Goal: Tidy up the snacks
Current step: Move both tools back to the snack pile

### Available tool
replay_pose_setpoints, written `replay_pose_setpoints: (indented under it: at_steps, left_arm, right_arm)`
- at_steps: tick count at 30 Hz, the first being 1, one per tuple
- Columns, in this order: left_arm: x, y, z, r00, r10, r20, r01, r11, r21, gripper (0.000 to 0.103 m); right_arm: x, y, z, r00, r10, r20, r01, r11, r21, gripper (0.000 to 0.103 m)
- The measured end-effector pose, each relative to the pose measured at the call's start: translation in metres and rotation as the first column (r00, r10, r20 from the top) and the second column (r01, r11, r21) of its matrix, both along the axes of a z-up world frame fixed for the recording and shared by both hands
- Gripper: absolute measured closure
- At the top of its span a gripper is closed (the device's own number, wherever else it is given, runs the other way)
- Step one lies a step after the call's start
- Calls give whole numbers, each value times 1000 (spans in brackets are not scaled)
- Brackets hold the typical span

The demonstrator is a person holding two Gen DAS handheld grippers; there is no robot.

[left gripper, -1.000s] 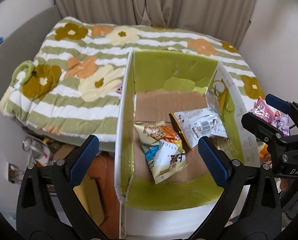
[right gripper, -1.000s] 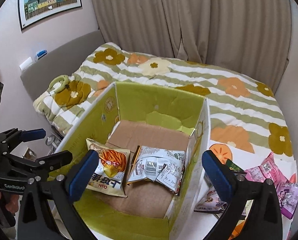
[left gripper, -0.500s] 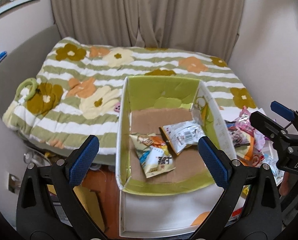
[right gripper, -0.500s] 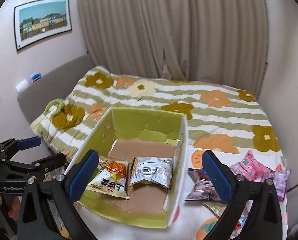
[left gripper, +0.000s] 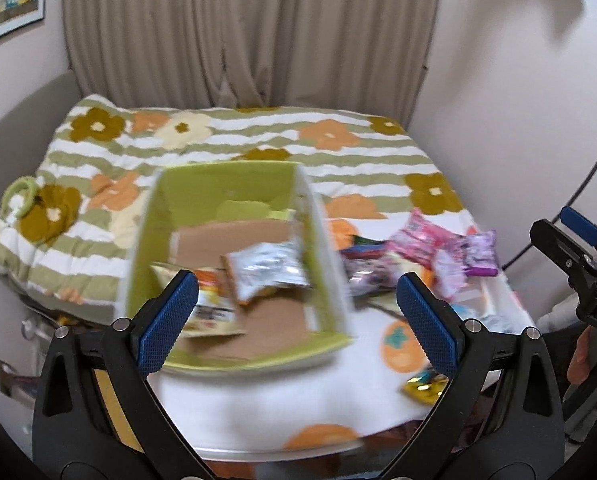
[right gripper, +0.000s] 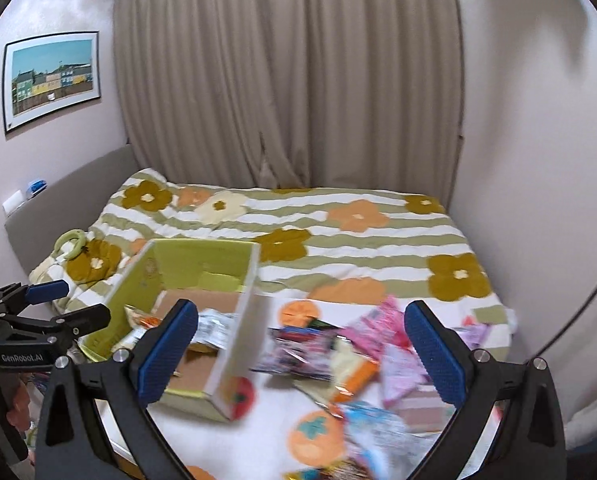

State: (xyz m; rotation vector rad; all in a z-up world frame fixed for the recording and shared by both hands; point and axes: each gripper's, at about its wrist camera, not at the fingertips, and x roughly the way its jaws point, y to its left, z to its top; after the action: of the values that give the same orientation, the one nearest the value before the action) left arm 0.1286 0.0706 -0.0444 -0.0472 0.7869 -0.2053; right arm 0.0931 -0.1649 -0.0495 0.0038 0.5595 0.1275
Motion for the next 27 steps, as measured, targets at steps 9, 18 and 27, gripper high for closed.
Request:
replay_pose_setpoints:
  at_steps: [9, 18, 27]
  left_arm:
    - [-14, -115, -22, 995, -60, -80, 58, 998, -32, 4]
    - [-17, -188, -74, 974, -85, -211, 79, 996, -37, 4]
    - [2, -224, -137, 935, -113, -336, 108, 994, -35, 4]
  right_arm:
    - [-30, -107, -22, 996, -44, -75, 43, 999, -19, 0]
    - [-38, -167, -87, 975, -13, -220, 12, 1000, -8, 0]
    - [-37, -164, -159, 945, 8, -327, -25, 999, -46, 0]
